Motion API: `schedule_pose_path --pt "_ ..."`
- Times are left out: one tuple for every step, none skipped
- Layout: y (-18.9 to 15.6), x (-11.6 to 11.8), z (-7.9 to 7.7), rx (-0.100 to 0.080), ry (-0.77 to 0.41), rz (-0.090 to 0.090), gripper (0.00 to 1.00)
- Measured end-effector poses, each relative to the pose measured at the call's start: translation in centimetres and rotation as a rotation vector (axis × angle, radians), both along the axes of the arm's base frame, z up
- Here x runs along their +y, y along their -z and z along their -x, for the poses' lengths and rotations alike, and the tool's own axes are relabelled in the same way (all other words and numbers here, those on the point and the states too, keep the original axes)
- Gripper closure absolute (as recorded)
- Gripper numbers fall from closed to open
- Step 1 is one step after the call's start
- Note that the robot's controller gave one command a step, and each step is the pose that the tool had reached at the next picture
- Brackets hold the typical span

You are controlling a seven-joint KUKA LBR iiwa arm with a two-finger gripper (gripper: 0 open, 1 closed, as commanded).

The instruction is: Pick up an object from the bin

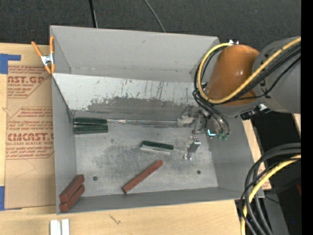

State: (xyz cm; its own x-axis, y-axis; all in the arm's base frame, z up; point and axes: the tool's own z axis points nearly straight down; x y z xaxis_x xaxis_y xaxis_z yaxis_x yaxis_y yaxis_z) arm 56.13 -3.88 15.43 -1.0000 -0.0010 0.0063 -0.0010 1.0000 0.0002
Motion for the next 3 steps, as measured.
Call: schedule_pose_path --pt "-0.4 0.0 -0.2 -0.007 0.0 0.001 0.0" --pt "7.6 5.2 -0.8 -0.028 0.015 0.001 1.0" --pt "7.6 5.2 -0.8 -0.028 0.015 0.001 1.0"
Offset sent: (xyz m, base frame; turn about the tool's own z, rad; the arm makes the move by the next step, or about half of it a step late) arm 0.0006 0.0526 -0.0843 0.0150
